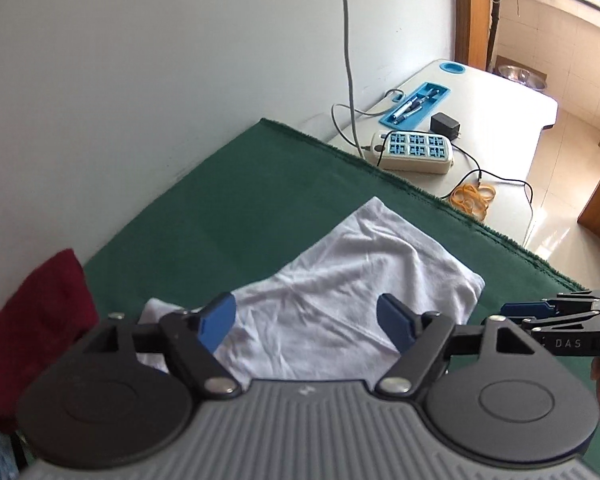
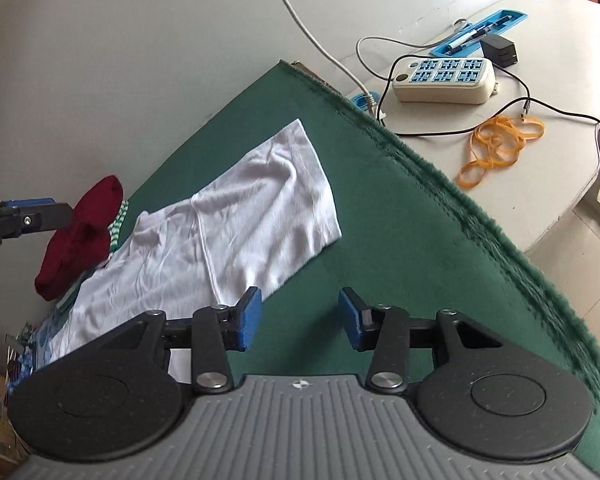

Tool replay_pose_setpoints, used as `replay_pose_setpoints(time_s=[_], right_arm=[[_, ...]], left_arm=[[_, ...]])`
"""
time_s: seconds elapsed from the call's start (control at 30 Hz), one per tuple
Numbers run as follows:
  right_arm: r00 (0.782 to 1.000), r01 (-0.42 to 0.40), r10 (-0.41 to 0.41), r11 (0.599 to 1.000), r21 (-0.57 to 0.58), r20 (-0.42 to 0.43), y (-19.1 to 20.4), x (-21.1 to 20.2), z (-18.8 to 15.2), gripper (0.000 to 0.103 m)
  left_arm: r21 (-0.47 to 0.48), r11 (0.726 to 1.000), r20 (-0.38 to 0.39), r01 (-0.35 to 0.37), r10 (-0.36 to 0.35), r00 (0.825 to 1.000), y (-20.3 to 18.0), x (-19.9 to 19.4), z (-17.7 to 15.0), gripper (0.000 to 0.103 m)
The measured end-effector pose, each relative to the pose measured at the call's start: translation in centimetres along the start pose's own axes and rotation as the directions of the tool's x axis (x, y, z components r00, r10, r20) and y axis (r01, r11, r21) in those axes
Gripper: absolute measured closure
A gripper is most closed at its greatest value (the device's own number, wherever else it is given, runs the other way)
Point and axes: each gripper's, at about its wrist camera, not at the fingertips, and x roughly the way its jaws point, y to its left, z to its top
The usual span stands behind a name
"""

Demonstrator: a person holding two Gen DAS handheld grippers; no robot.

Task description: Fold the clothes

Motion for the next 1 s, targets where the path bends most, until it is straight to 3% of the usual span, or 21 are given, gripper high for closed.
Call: replay_pose_setpoints(time_s=[0.2, 0.3, 0.37, 0.4, 0.43, 0.53, 0.63, 0.7, 0.87, 1.0], right_arm=[[0.997, 0.032, -0.039, 0.994, 0.104, 0.067, 0.7, 2.6, 2.1, 0.056], [0.993, 0.054, -0.065, 0.993, 0.105, 0.101, 1.0, 3.1, 2.3, 0.058], [0.988, 0.082, -0.092, 0.993, 0.09, 0.121, 0.9, 3.2, 2.1, 0.075], [0.985, 0.105, -0.115, 0.991, 0.081, 0.128, 0.6, 3.1, 2.0, 0.094], [0.986, 0.091, -0.102, 0.992, 0.089, 0.133, 0.0, 3.0, 1.8, 0.102], [0.987, 0.043, -0.06, 0.992, 0.116, 0.147, -1.4, 2.5, 1.4, 0.103], [0.988, 0.02, -0.041, 0.991, 0.135, 0.152, -1.8, 2.4, 1.3, 0.103], [0.987, 0.027, -0.045, 0.993, 0.118, 0.154, -1.5, 2.5, 1.3, 0.103], [0.98, 0.119, -0.105, 0.99, -0.072, 0.167, 0.6, 2.4, 1.1, 0.101], [0.967, 0.174, -0.115, 0.95, -0.26, 0.225, 3.0, 1.9, 0.6, 0.101]], left_arm=[[0.135, 0.987, -0.065, 0.087, -0.079, 0.995, -2.1, 6.2, 3.1, 0.02], [0.185, 0.974, -0.061, 0.132, -0.123, 0.991, -2.9, 8.9, 3.8, 0.02], [0.186, 0.969, -0.076, 0.161, -0.149, 0.986, -2.9, 10.9, 4.4, 0.019], [0.18, 0.968, -0.087, 0.177, -0.163, 0.983, -2.9, 12.0, 4.6, 0.019], [0.175, 0.968, -0.096, 0.179, -0.165, 0.982, -2.8, 12.9, 4.8, 0.019], [0.159, 0.968, -0.105, 0.196, -0.181, 0.978, -2.7, 15.1, 5.1, 0.018], [0.111, 0.962, -0.13, 0.25, -0.235, 0.963, -2.7, 16.6, 5.5, 0.019], [0.051, 0.946, -0.128, 0.319, -0.311, 0.942, -2.4, 16.4, 5.5, 0.02], [-0.128, 0.907, -0.158, 0.402, -0.419, 0.894, -1.7, 15.8, 5.2, 0.017], [-0.227, 0.894, -0.212, 0.387, -0.433, 0.876, -1.5, 16.7, 5.6, 0.017]])
